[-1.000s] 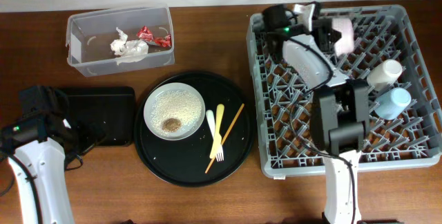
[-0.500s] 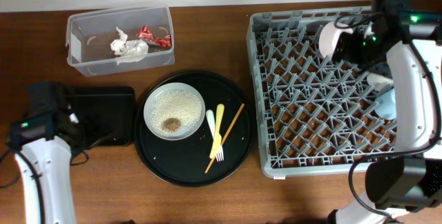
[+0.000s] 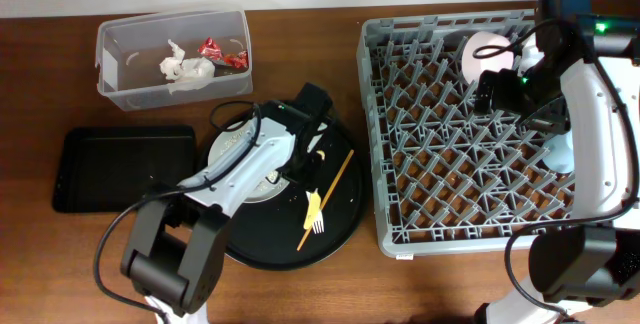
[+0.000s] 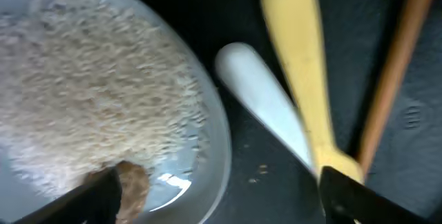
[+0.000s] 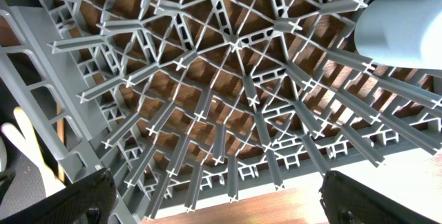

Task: Sort waste into correct bins and load items into the dishwasher rack
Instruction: 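Grasp the rice plate rim with the left gripper and lift it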

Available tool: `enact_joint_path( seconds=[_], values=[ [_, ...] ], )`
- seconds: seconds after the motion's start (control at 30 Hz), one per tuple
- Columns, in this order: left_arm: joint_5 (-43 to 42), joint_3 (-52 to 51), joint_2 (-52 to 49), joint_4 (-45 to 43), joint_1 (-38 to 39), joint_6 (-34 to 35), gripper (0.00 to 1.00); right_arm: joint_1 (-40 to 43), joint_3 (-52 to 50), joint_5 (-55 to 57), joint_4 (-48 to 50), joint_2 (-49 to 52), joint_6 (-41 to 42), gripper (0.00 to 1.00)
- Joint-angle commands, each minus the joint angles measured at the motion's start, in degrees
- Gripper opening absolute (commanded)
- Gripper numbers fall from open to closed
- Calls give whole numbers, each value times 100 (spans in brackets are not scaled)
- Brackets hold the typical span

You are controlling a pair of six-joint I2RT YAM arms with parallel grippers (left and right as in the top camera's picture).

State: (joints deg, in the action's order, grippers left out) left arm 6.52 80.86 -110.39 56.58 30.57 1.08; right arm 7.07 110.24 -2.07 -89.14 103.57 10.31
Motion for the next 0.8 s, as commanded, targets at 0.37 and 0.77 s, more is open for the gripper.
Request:
enact_joint_path(
  seconds=[0.37,0.77],
  values=[
    [271,-946,-437,-496,20,-26,17,9,-9,-52,-24,7,-42,98],
    [680,-396,-422,-203,168,-26,0,9,-9,-50,-24,7,-42,98]
  ],
)
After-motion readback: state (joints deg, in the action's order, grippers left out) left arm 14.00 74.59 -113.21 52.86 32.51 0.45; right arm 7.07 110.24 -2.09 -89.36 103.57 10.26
